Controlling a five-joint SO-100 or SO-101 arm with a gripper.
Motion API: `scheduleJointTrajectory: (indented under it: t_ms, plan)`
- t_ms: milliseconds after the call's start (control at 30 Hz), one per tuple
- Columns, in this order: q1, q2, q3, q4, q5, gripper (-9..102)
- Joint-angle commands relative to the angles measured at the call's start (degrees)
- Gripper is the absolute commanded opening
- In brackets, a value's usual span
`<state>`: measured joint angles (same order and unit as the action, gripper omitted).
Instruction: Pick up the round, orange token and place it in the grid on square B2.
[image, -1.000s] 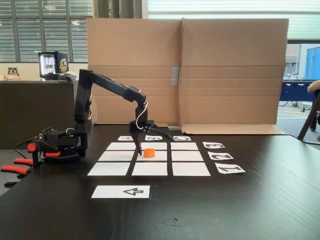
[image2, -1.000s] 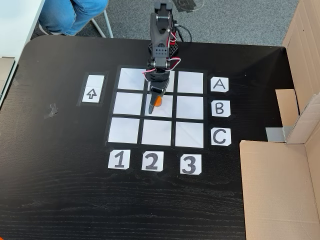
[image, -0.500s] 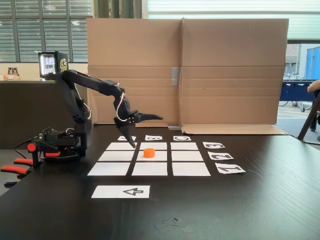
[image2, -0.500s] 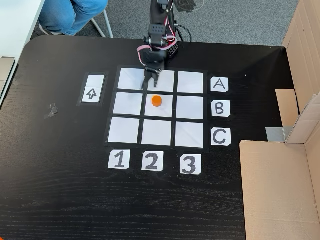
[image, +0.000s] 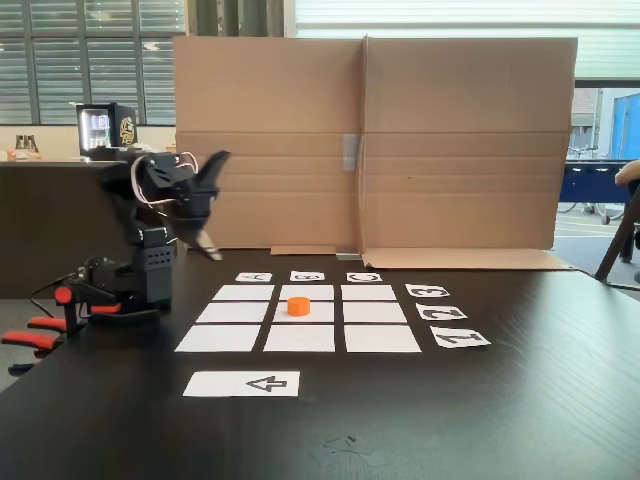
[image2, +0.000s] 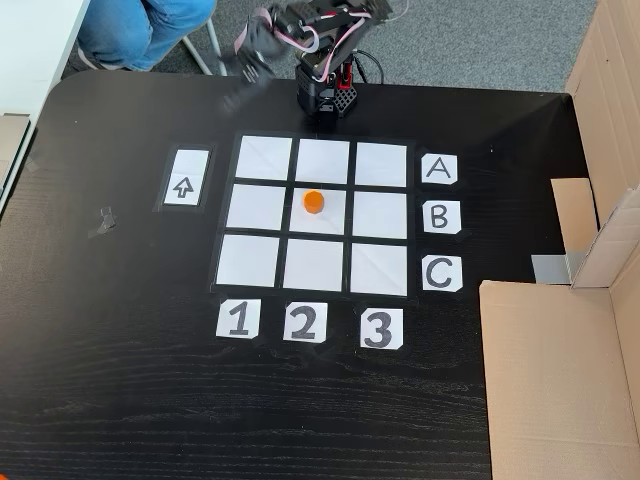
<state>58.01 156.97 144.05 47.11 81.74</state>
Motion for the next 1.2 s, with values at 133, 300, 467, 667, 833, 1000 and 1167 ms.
scheduleJointTrajectory:
  t_ms: [133,300,467,667,833,1000,1167]
  plan:
    - [27.2,20.5,10.9,-5.3,-1.0,-1]
    - [39.4,23.5,16.2,-3.2,1.3,-1]
    - [43.3,32.8,24.9,0.7,3.2,-1]
    - [43.9,33.9,28.8,0.2,3.0,-1]
    - [43.3,33.8,28.8,0.0,3.0,-1]
    - [43.3,33.8,28.8,0.0,3.1,-1]
    - [43.3,33.8,28.8,0.0,3.1,-1]
